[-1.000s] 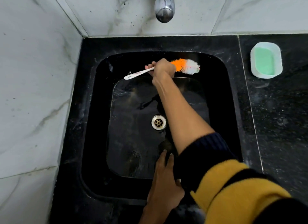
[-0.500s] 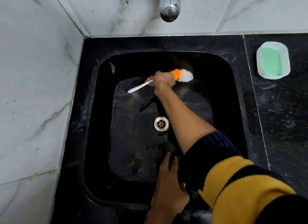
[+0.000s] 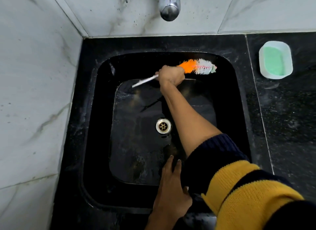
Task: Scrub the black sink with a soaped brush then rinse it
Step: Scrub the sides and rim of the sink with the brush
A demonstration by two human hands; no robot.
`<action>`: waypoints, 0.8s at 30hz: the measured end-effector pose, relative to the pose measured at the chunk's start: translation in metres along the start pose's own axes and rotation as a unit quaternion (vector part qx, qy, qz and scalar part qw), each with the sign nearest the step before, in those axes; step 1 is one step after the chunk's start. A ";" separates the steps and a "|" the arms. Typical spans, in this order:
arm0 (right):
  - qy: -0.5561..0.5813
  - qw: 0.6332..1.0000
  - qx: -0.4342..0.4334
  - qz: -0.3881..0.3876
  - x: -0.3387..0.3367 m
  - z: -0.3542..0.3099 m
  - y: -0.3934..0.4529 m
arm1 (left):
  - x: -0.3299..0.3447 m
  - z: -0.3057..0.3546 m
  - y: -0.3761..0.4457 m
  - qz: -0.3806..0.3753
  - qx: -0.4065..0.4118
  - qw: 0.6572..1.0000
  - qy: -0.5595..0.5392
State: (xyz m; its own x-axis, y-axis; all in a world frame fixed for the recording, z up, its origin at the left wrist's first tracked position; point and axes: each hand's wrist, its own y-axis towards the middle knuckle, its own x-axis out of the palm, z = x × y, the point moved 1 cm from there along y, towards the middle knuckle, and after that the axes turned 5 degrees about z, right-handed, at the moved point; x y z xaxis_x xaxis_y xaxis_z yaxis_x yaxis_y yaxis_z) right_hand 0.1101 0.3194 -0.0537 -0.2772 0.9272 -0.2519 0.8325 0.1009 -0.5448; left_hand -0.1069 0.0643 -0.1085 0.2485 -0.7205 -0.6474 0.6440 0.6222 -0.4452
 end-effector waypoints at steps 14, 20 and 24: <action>0.029 0.989 0.092 -0.109 -0.022 0.012 0.019 | -0.028 0.020 -0.006 -0.032 -0.072 0.996 -0.048; -0.173 0.978 0.037 -0.114 -0.057 0.042 0.022 | -0.032 0.030 -0.007 -0.028 -0.080 0.995 -0.057; -0.349 0.935 -0.047 -0.039 -0.095 0.087 0.024 | -0.034 0.031 -0.008 -0.015 -0.082 0.995 -0.060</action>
State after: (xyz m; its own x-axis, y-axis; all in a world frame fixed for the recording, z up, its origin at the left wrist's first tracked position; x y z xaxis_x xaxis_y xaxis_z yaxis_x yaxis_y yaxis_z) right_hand 0.1148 0.2029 -0.1121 -0.5562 0.4587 -0.6930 0.8267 0.2200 -0.5178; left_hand -0.0979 0.0745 -0.0635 0.3218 -0.7649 -0.5580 0.5279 0.6342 -0.5650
